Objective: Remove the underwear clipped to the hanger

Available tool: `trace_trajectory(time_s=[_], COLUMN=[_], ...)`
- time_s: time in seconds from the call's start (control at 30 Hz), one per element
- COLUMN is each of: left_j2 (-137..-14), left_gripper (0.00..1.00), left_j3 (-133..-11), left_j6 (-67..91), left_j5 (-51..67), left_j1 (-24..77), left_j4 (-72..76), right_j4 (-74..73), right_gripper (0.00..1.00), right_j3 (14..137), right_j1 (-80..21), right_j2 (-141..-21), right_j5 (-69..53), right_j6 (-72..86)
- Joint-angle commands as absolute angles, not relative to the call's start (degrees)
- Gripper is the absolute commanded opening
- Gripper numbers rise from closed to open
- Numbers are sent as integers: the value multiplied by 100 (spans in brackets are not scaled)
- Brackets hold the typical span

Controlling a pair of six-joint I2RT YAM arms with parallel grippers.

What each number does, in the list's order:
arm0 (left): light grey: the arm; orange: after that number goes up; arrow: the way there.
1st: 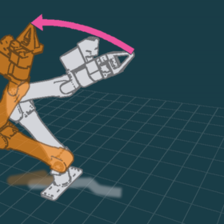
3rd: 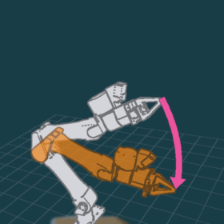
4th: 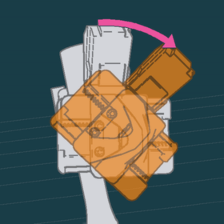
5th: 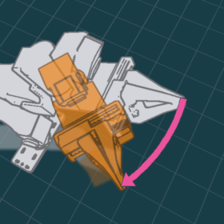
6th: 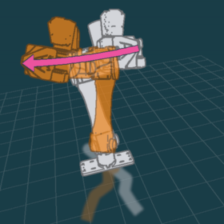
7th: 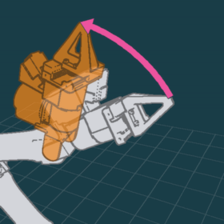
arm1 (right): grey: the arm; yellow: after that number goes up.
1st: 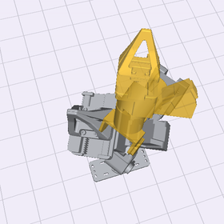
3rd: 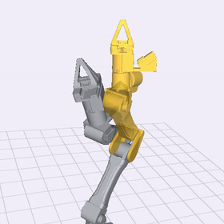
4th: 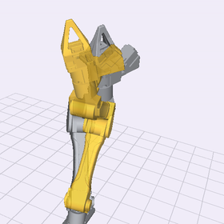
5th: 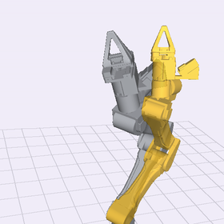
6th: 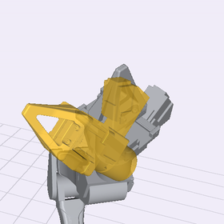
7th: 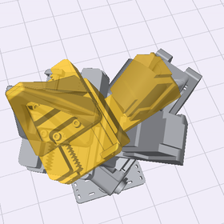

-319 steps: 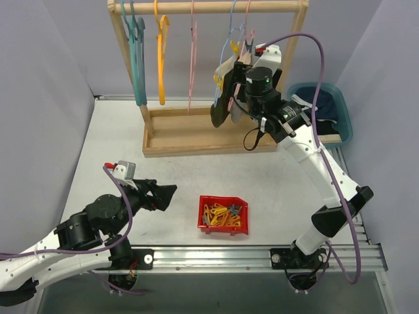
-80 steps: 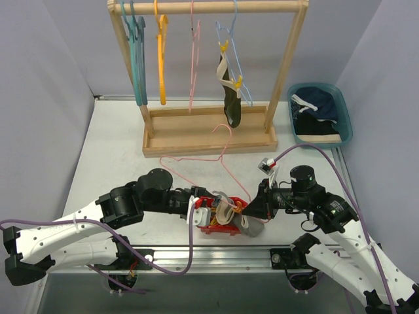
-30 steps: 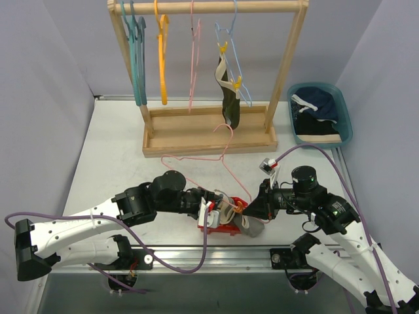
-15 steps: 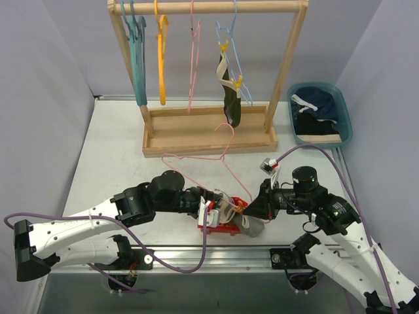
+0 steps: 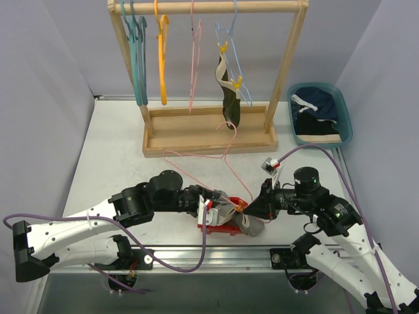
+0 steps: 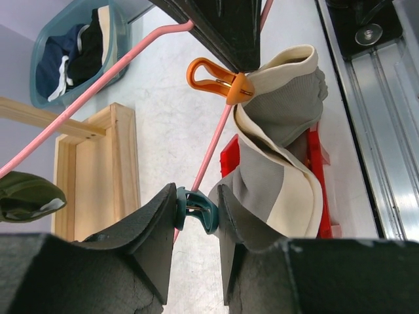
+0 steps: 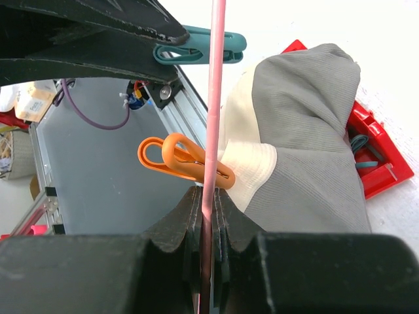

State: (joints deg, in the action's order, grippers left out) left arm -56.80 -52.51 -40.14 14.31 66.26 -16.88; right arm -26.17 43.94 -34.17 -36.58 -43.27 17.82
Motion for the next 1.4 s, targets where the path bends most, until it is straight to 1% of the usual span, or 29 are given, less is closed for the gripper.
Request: trace_trajectory(time_s=[0.0,0.17,0.27,0.37,0.43,0.5,0.53,0.6,0.63,0.67,0.8,0.9,1.07,1.23,1.37], left_j2=[-5485,-5054,-4791,-4658,-4632,-4658,-4684,-4693,-4667,-4650,-4684,-4947,-5458,-5265,-5124], left_gripper=[3,3,3,3,3,3,3,3,3,3,3,3,3,3,3], left_j3=[-5388,-5230,-5256,-5431,-5493,-5441,-5345,-5195,-4994,-4879,-4544,-4421,-4351,-4298,-4561], left_j6=[-4113,-3824,-3613,-3254,-3051,-2726,-2577,-2427,-2269,-2207,-2100,-2100,-2039,-1995,-2162], left_j5=[1108,748,799,1159,1633,2028,2126,2162,2162,2153,1900,1802,1828,1723,1539], left_j1=[6609,6644,6662,6662,6662,6671,6671,6688,6697,6697,6724,6724,6724,6732,6732], left_j4=[-1214,-424,-273,-517,-702,-852,-896,-853,-748,-547,-220,-132,-79,360,124], right_j4=[-2496,-2584,-2645,-2759,-2839,-2848,-2856,-2918,-2918,-2927,-2909,-2918,-2935,-3093,-3234], right_gripper=[0,0,0,0,0,0,0,0,0,0,0,0,0,0,0], right_j3=[4641,4649,4746,4965,5062,5071,5115,5203,5308,5369,5589,5599,5581,5607,5502], right_j1=[-3445,-3437,-3445,-3445,-3445,-3445,-3437,-3454,-3445,-3445,-3445,-3454,-3463,-3463,-3480], right_j2=[-3604,-3639,-3560,-3394,-3235,-2998,-2910,-2559,-2418,-2130,-1600,-1520,-1766,-1994,-2171], right_j5=[-4421,-4166,-3711,-2780,-2061,-1847,-1463,-855,-348,-90,764,862,414,35,-614], right_j6=[1767,1758,1801,1863,1916,2082,2161,2486,2540,2636,2847,2865,2778,2672,2541])
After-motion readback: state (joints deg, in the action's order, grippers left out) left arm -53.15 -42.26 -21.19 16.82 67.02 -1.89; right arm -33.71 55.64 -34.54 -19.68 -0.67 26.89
